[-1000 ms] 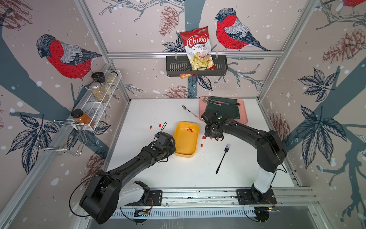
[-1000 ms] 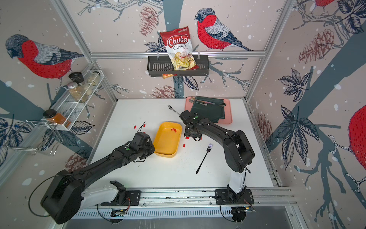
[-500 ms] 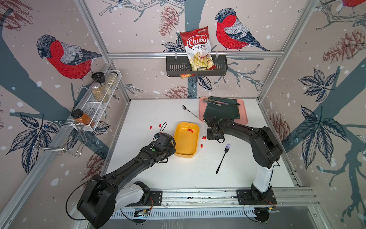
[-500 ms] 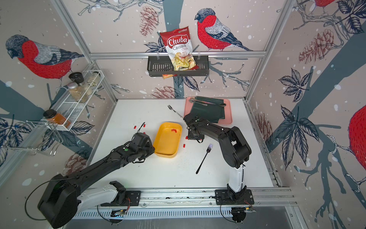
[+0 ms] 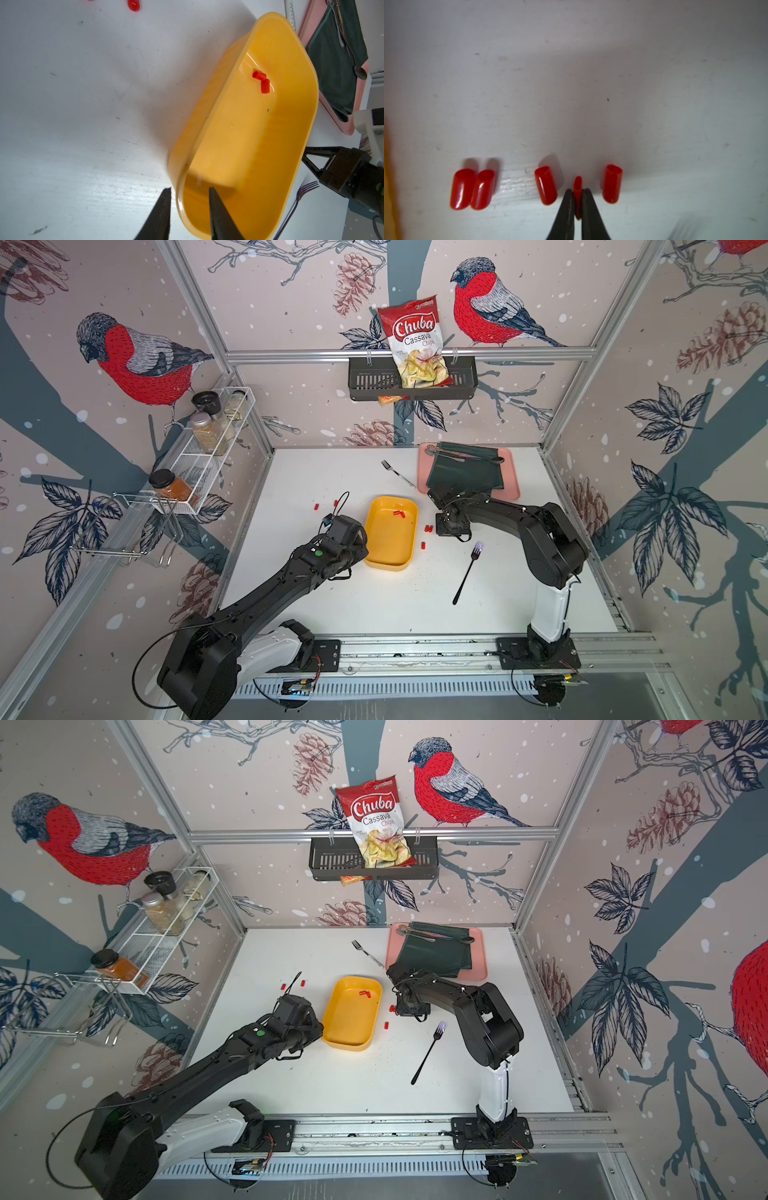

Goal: Take the screw protection sleeves out of the storage box
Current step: Place the screw protection sleeve at the center of the board.

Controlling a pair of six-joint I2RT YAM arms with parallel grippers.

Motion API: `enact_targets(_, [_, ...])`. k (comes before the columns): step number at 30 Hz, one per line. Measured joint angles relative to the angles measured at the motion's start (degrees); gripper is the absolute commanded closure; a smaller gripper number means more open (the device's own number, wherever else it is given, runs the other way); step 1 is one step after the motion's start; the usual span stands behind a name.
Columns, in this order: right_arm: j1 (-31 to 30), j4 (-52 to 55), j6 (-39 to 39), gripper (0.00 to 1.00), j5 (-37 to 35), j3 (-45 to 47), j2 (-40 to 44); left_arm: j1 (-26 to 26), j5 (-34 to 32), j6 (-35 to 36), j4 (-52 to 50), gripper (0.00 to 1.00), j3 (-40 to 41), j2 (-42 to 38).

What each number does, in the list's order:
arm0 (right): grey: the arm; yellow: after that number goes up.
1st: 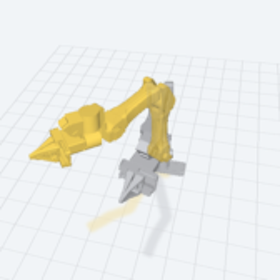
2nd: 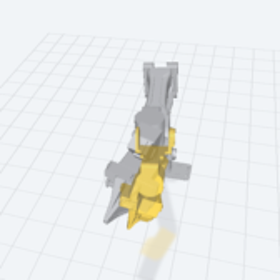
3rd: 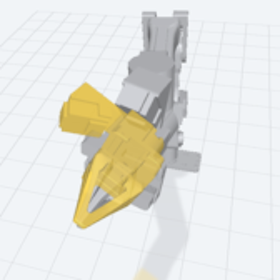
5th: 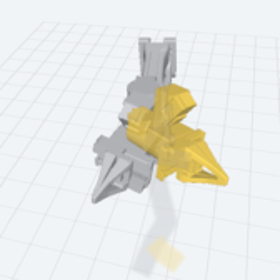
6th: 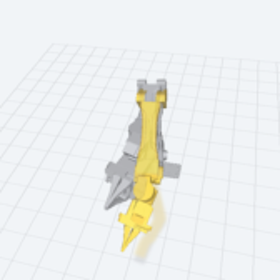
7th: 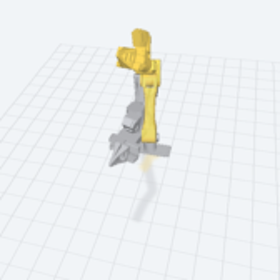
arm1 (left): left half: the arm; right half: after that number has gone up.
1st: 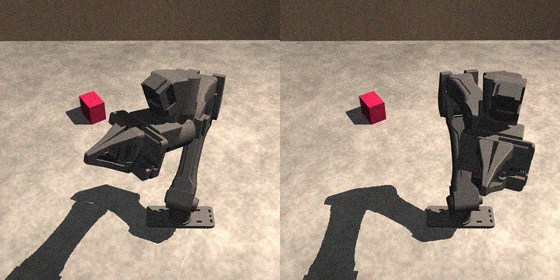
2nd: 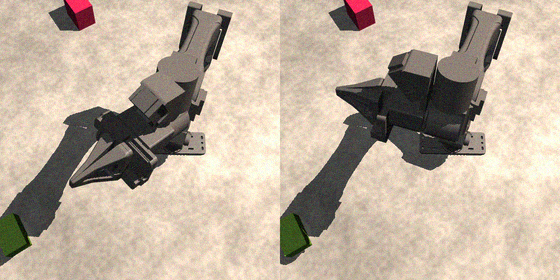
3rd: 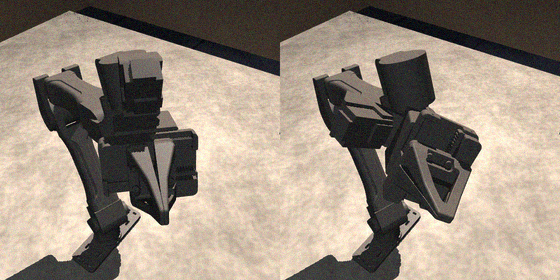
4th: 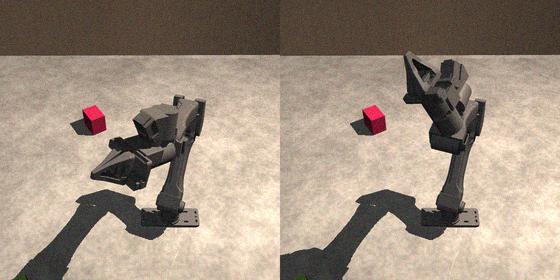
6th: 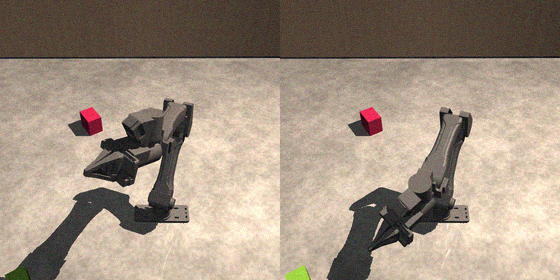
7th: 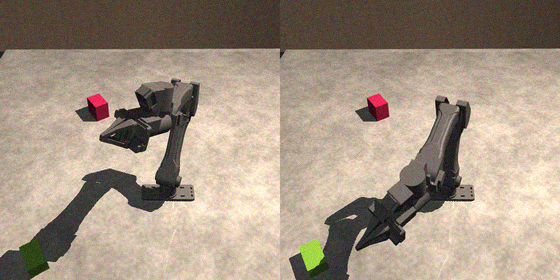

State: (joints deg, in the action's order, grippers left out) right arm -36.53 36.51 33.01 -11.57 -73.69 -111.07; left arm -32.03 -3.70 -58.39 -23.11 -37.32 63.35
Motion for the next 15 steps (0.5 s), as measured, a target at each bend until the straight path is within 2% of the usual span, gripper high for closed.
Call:
enact_targets(4, [0.2, -0.2, 0.0, 0.73, 0.0, 0.2, 0.0, 0.0, -0.4, 0.4, 0.0, 0.67, -0.2, -0.1])
enact_targets(15, [0.3, -0.3, 0.7, 0.67, -0.1, -0.4, 1.6, 0.0, -0.8, 1.3, 0.0, 0.67, -0.7, -0.5])
